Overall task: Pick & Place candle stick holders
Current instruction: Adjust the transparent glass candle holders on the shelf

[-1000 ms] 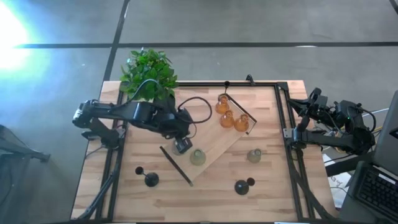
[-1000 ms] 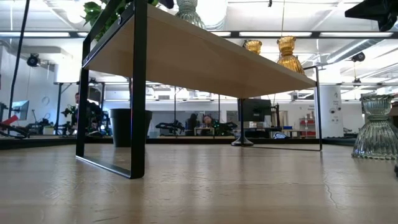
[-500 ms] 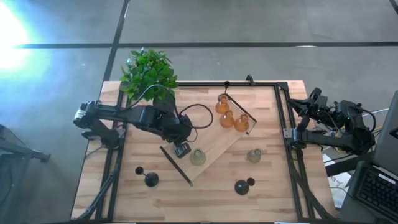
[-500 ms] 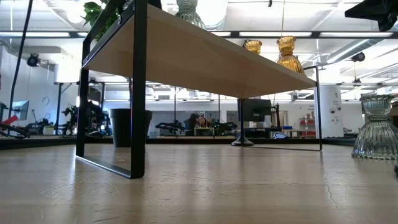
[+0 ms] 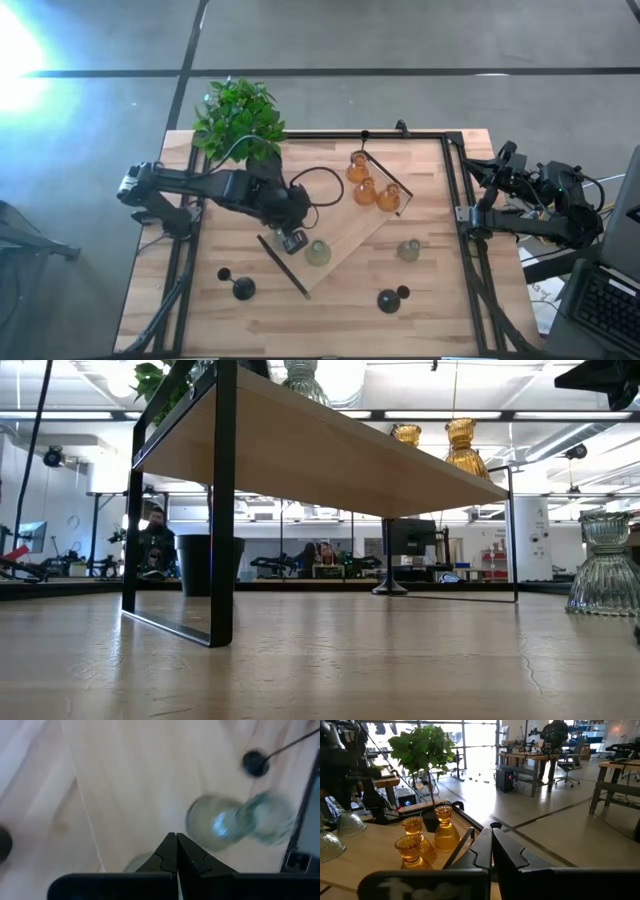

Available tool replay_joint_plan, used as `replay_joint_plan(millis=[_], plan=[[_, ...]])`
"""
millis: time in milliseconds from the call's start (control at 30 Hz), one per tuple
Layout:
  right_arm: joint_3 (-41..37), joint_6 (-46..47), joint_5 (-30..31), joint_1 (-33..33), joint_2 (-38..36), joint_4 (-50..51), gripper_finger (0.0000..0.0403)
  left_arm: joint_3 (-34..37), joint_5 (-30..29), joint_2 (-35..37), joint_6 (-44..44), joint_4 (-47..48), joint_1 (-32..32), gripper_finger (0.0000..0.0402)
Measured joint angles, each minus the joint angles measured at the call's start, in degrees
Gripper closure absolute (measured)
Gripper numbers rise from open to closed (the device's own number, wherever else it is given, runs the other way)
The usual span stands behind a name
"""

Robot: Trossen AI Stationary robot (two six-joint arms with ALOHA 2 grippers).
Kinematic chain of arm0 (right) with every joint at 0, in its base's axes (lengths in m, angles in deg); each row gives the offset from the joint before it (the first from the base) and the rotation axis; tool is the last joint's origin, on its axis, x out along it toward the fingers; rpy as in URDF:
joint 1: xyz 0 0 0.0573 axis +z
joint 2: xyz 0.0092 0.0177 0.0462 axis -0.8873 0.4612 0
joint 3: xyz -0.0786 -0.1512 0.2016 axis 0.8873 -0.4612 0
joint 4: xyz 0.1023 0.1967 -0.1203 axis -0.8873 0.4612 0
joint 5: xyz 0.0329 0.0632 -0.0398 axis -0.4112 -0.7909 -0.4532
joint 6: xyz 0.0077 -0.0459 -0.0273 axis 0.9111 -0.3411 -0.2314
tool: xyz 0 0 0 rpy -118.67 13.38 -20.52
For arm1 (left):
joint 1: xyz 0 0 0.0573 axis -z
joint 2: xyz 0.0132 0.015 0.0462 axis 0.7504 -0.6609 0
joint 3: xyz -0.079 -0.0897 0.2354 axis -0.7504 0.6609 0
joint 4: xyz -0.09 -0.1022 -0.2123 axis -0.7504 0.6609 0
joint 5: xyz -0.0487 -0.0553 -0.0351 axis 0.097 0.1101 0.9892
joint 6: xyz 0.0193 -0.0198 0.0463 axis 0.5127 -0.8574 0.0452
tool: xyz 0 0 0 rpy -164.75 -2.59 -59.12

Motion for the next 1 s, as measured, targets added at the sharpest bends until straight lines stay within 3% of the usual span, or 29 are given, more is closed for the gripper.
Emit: replay_joint_plan(millis=[200,500,700,1000], plan=[[0.0,0.0,0.0,0.0,0.0,0.0,0.0394,-3.0,-0.4,2.0,2.9,-7.5,0.0,0.0401],[0.0,0.0,0.0,0.0,0.0,0.0,0.0394,-3.8,11.0,2.4,8.7,-21.0,3.7,0.0401],[0.0,0.0,0.0,0.0,0.0,0.0,0.0394,-3.5,7.7,0.3,13.6,-20.6,7.9,0.0401],[0.0,0.0,0.0,0.0,0.0,0.0,0.0394,-2.6,2.4,-4.4,13.2,-22.0,10.9,0.0401]])
